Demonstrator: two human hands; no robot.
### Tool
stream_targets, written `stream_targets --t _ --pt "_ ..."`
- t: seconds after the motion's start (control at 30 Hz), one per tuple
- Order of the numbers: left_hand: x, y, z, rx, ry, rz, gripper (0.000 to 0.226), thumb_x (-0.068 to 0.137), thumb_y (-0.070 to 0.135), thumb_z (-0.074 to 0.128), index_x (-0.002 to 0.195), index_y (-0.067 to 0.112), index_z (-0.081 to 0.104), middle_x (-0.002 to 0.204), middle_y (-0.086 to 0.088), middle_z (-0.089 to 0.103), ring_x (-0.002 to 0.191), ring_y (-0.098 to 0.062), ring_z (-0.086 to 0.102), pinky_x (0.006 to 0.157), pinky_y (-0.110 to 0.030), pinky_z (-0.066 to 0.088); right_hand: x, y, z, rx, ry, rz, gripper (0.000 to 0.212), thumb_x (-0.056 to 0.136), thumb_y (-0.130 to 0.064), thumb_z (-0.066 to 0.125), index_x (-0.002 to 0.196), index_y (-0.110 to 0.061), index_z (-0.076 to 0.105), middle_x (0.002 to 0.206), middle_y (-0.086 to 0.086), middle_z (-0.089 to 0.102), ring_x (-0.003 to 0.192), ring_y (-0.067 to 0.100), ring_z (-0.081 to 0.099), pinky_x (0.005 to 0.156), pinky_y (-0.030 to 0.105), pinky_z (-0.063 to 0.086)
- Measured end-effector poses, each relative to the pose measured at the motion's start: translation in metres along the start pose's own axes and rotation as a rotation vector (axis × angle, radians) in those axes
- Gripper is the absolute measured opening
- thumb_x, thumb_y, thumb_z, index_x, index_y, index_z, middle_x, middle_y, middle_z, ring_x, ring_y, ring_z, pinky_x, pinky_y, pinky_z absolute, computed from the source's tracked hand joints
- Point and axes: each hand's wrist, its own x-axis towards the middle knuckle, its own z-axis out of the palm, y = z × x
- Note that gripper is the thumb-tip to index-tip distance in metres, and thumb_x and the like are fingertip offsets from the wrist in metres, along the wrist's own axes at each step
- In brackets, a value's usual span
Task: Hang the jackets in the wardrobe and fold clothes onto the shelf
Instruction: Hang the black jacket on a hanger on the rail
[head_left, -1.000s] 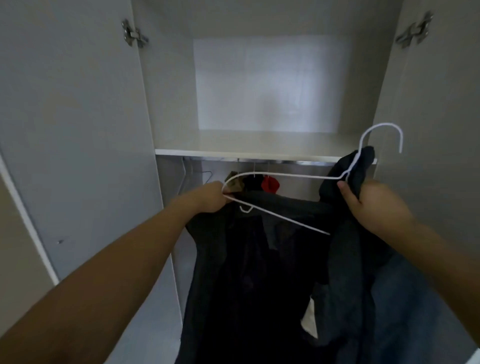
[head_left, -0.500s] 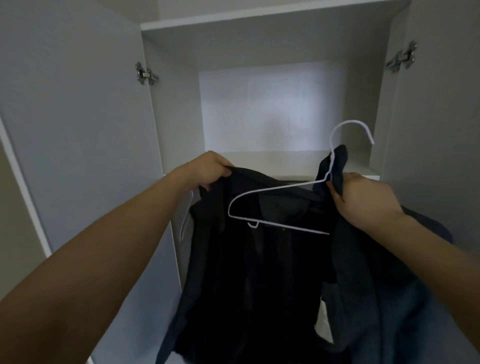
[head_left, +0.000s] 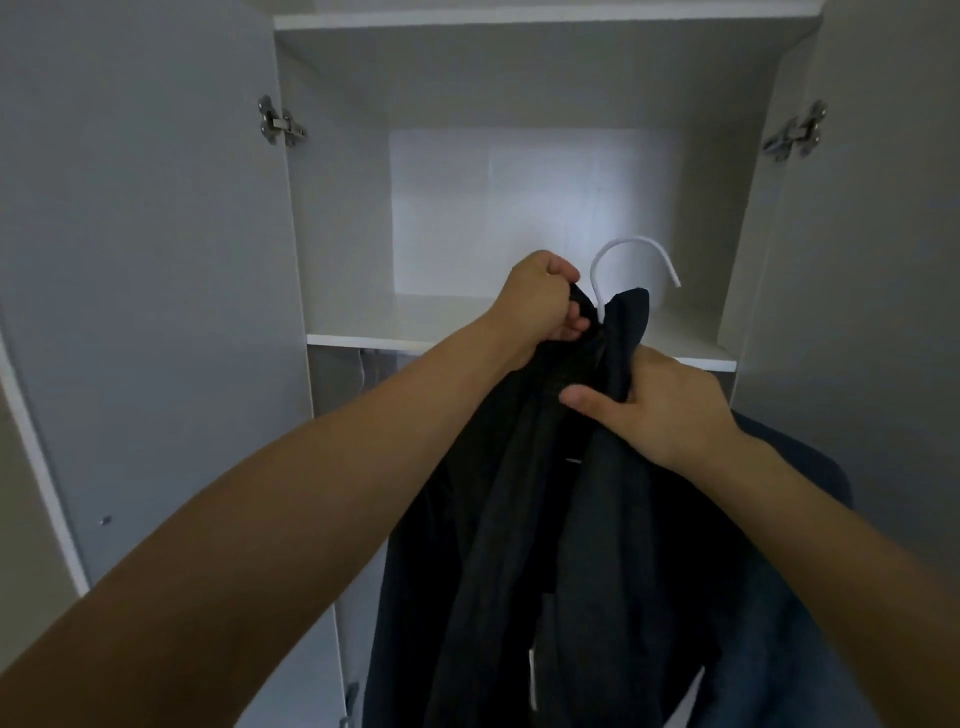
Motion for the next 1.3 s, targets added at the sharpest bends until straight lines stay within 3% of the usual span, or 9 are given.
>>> stream_targets --t 0.13,0.3,0.43,0.67,0.8,0.93,1.07,1.17,1.3 --pt "-0.009 -0.002 -0.004 -0.032 -0.011 0.102 0.021 0.098 0.002 0.031 0.112 0.013 0.042 0.069 -0.010 0.056 0.062 -0.019 0.062 0.059 -0.030 0.055 0.007 0.013 0.005 -0.031 0.005 0.163 0.037 0.085 -0.062 0.042 0.072 -0.028 0.044 0.064 -0.012 0.046 0.070 0.026 0.057 0.060 0.033 0.036" --pt "-0.095 -0.108 0.002 0.405 0.139 0.652 0.025 0.089 0.029 0.057 0.106 0.024 0.038 0.102 0.000 0.045 0.086 -0.012 0.050 0.077 -0.024 0.046 0.015 0.015 0.007 0.176 0.030 0.352 0.038 0.088 -0.052 0.038 0.068 -0.022 0.052 0.069 0.000 0.058 0.065 0.021 0.057 0.058 0.032 0.037" --pt "-0.154 -0.213 0.037 0.700 -0.007 0.332 0.067 0.078 0.064 0.063 0.130 0.025 0.044 0.141 -0.006 0.026 0.124 -0.024 0.041 0.102 -0.038 0.045 0.013 0.007 0.012 0.303 0.044 0.427 0.037 0.090 -0.046 0.041 0.064 -0.021 0.049 0.067 -0.002 0.056 0.063 0.018 0.056 0.054 0.030 0.034" --pt "-0.163 -0.251 0.082 0.763 0.019 -0.029 0.122 0.049 0.102 0.043 0.144 0.029 0.023 0.153 0.011 0.003 0.139 -0.020 0.018 0.112 -0.048 0.031 0.000 0.001 0.007 0.409 0.167 0.465 0.035 0.092 -0.039 0.043 0.061 -0.022 0.041 0.061 -0.005 0.048 0.055 0.013 0.048 0.051 0.028 0.030" --pt "-0.164 -0.263 0.088 0.817 0.110 -0.061 0.093 0.065 0.071 0.052 0.141 0.023 0.034 0.138 0.004 0.028 0.121 -0.021 0.039 0.097 -0.047 0.043 -0.010 0.004 0.002 0.440 0.246 0.456 0.037 0.093 -0.036 0.044 0.060 -0.024 0.035 0.058 -0.008 0.043 0.052 0.009 0.043 0.049 0.027 0.028" --pt "-0.155 -0.297 0.064 0.423 0.132 -0.234 0.041 0.086 0.027 0.063 0.124 0.010 0.062 0.125 -0.002 0.050 0.111 -0.025 0.057 0.092 -0.027 0.041 -0.026 0.012 -0.003 0.456 0.351 0.444 0.037 0.093 -0.033 0.047 0.060 -0.024 0.035 0.056 -0.009 0.043 0.050 0.006 0.042 0.048 0.026 0.028" --pt "-0.136 -0.301 0.038 0.166 0.387 -0.402 0.032 0.094 0.007 0.050 0.123 0.000 0.060 0.117 -0.015 0.064 0.107 -0.030 0.059 0.097 -0.035 0.044 -0.039 0.030 -0.008 0.355 0.384 0.451 0.027 0.093 -0.036 0.047 0.071 -0.020 0.045 0.064 -0.007 0.050 0.055 0.009 0.048 0.050 0.026 0.029" --pt "-0.112 -0.273 0.015 0.166 0.480 -0.230 0.033 0.095 0.004 0.044 0.124 0.004 0.061 0.117 -0.009 0.064 0.111 -0.027 0.058 0.101 -0.035 0.043 -0.052 0.052 -0.002 0.157 0.351 0.578 0.044 0.090 -0.042 0.052 0.118 -0.008 0.044 0.103 0.003 0.053 0.078 0.025 0.055 0.067 0.030 0.035" --pt "-0.092 -0.239 -0.012 0.507 0.358 0.179 0.034 0.092 -0.002 0.047 0.122 0.008 0.060 0.114 -0.003 0.061 0.100 -0.019 0.058 0.091 -0.031 0.047 -0.075 0.070 0.022 -0.050 0.273 0.656 0.069 0.085 -0.046 0.062 0.124 0.003 0.032 0.126 0.019 0.036 0.093 0.039 0.055 0.064 0.033 0.034"
